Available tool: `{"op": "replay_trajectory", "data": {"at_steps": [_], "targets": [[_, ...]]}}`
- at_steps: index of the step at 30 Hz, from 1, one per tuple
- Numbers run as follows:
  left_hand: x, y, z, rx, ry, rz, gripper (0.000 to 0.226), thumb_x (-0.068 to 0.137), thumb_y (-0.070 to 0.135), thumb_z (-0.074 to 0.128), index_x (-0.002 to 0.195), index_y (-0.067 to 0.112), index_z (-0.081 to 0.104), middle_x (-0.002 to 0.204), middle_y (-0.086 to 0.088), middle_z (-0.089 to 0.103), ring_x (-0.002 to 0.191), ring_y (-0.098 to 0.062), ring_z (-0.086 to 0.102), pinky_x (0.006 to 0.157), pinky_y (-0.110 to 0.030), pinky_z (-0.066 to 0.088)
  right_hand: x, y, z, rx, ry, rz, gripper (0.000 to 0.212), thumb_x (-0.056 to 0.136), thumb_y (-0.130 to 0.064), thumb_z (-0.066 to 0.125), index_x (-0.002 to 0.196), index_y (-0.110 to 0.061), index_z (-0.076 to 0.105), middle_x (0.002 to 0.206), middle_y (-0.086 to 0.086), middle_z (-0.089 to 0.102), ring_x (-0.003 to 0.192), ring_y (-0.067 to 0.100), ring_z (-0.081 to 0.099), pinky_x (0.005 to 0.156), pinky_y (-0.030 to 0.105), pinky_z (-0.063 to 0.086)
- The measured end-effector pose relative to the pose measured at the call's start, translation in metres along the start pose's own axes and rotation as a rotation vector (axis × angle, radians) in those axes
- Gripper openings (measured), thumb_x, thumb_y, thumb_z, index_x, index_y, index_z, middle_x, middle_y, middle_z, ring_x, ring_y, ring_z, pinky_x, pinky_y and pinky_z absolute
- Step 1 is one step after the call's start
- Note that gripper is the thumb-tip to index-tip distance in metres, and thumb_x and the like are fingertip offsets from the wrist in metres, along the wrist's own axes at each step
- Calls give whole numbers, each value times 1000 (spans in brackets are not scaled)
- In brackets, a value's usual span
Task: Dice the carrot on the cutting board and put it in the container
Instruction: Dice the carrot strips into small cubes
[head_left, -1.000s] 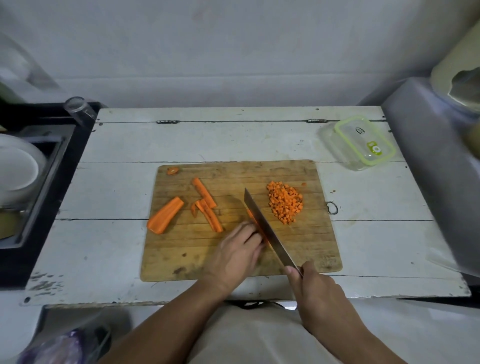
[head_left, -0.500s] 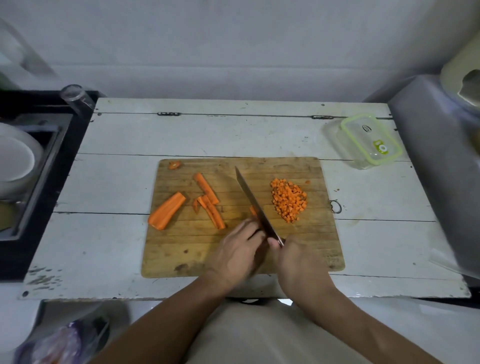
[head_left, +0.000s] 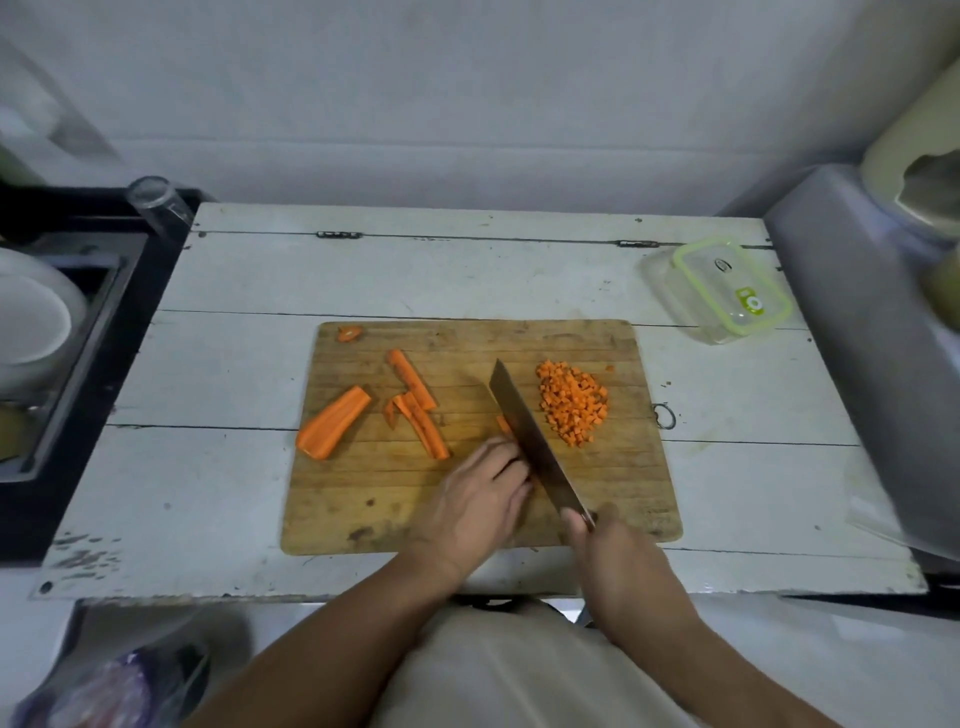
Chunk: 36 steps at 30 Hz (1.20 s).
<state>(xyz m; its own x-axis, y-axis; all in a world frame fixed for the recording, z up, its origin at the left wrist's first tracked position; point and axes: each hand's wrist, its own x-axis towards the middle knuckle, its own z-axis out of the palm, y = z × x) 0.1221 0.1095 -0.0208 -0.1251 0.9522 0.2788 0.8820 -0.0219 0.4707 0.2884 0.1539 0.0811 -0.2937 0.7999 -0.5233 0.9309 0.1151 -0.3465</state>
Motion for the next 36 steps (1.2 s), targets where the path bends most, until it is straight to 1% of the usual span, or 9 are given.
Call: {"op": "replay_trajectory", "data": {"at_steps": [4, 8, 12, 16, 19, 24, 27, 31, 36], "targets": [[-4, 5, -2, -7, 22, -8, 21, 99, 20, 56, 113, 13, 70, 122, -2, 62, 127, -19, 53, 107, -32, 46, 10, -12, 2, -9, 98, -118, 47, 104, -53, 35, 96, -12, 56, 95, 11, 68, 87, 33, 64, 70, 39, 49], [-9, 8, -2, 21, 46, -5, 24, 99, 21, 59, 118, 12, 71, 123, -2, 63, 130, -17, 53, 112, -28, 42, 4, 16, 0, 160, 73, -64, 43, 101, -59, 33, 87, -23, 52, 78, -1, 63, 65, 24, 65, 65, 46, 56], [-13, 9, -3, 19, 54, -77, 28, 97, 25, 65, 120, 10, 68, 127, -1, 59, 115, -14, 60, 98, -25, 51, -6, 27, -3, 185, 91, -87, 45, 100, -64, 30, 84, -26, 49, 70, -2, 62, 59, 22, 65, 66, 41, 53], [-13, 9, -3, 42, 46, -48, 25, 98, 24, 65, 119, 12, 67, 122, 1, 59, 113, -14, 58, 98, -28, 52, -15, 23, -1, 127, 37, -105, 42, 101, -62, 28, 86, -26, 44, 75, -2, 60, 66, 21, 64, 63, 38, 48], [-12, 9, -4, 78, 32, -12, 26, 99, 25, 61, 122, 12, 67, 123, 1, 60, 116, -15, 57, 101, -30, 50, -18, 21, 2, 82, 24, -92, 41, 100, -63, 25, 87, -27, 40, 79, -3, 58, 75, 21, 58, 70, 42, 50], [-10, 8, -4, 103, 25, 23, 27, 99, 24, 58, 122, 13, 68, 124, -1, 63, 121, -17, 55, 107, -30, 47, -20, 17, 2, 33, 17, -90, 41, 101, -63, 24, 88, -27, 39, 78, -5, 57, 75, 21, 56, 70, 43, 51], [-8, 9, -1, 102, 27, 12, 24, 95, 20, 65, 118, 14, 69, 120, 0, 64, 117, -16, 56, 104, -27, 46, -23, 13, -1, 30, 15, -109, 41, 102, -61, 24, 86, -26, 38, 78, -4, 58, 74, 22, 58, 67, 43, 49], [-6, 11, 4, 66, 45, -44, 21, 94, 20, 67, 114, 15, 70, 117, 1, 64, 115, -18, 58, 103, -30, 48, -24, 15, -4, 22, -33, -105, 40, 102, -60, 25, 86, -26, 38, 79, -2, 63, 76, 22, 65, 68, 40, 49], [-5, 10, 5, 51, 45, -52, 17, 94, 20, 69, 110, 16, 71, 116, 2, 65, 114, -16, 59, 100, -29, 50, -20, 10, -5, 15, -23, -79, 38, 103, -57, 28, 86, -24, 39, 80, -1, 61, 77, 24, 59, 66, 37, 45]]}}
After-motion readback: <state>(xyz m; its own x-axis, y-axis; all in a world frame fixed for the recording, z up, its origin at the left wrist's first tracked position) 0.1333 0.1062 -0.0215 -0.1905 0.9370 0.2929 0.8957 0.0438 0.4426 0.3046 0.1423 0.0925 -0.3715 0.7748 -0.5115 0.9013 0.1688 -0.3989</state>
